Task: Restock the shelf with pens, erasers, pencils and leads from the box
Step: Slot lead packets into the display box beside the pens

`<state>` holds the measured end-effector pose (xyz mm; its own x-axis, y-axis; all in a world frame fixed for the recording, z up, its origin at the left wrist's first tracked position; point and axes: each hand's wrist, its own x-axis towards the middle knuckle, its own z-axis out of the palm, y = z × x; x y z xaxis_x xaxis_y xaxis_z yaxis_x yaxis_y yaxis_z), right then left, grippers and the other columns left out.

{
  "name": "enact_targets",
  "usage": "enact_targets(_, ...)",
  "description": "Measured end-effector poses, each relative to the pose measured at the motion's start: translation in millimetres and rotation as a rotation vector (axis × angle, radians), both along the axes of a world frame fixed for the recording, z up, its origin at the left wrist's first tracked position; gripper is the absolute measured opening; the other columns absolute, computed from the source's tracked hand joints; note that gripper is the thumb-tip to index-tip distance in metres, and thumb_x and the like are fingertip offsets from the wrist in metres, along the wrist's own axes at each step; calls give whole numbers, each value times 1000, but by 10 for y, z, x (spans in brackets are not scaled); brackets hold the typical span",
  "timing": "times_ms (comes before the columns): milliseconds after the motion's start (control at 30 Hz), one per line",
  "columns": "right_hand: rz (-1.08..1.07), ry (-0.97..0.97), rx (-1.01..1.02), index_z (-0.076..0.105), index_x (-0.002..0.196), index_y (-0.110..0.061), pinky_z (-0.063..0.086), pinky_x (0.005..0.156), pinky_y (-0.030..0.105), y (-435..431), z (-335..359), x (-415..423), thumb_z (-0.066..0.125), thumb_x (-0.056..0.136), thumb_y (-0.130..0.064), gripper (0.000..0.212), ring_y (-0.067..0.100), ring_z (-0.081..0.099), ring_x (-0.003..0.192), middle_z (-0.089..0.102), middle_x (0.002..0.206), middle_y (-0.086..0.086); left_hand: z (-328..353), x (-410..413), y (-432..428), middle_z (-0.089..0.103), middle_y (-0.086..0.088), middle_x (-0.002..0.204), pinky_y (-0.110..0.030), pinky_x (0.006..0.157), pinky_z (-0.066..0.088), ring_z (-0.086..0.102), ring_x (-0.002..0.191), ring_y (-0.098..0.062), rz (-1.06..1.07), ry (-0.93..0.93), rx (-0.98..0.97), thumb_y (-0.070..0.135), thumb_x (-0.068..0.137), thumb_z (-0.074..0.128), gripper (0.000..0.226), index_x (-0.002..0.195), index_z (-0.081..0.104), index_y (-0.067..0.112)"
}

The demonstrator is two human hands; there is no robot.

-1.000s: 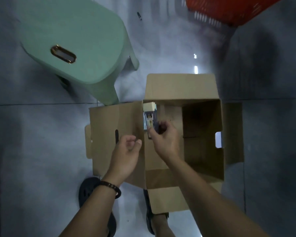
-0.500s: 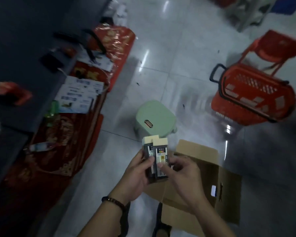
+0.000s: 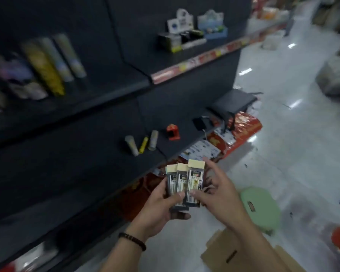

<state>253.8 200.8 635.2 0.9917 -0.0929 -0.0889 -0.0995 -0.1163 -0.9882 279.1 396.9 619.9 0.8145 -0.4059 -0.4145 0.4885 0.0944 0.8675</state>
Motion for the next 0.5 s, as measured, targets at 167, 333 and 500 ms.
enact_targets(167,225,-162,-70,49,147,-54,59,64,27,1578,568,337,92,79,-6,94,14,72,69,78,94,2,527,-123,1534,75,-14,127,-42,67,62,76,103,-37,262,-92,-35,10,102,65,39,138,61,23)
enact_targets(333,369,-268,-44,63,130,-38,63,61,36,3189,891,656,91,79,-3,68,23,76,75,78,96,6,853,-260,3083,75,-14,124,-46,70,64,76,102,-38,460,-224,-26,9,100,67,37,134,62,23)
enact_targets(500,506,-277,19,66,117,-32,54,48,37,4504,1255,867,84,89,-5,43,24,68,54,74,81,11,1073,-433,4281,73,-15,126,-53,79,63,74,110,-40,654,-266,-34,14,99,71,31,127,70,28)
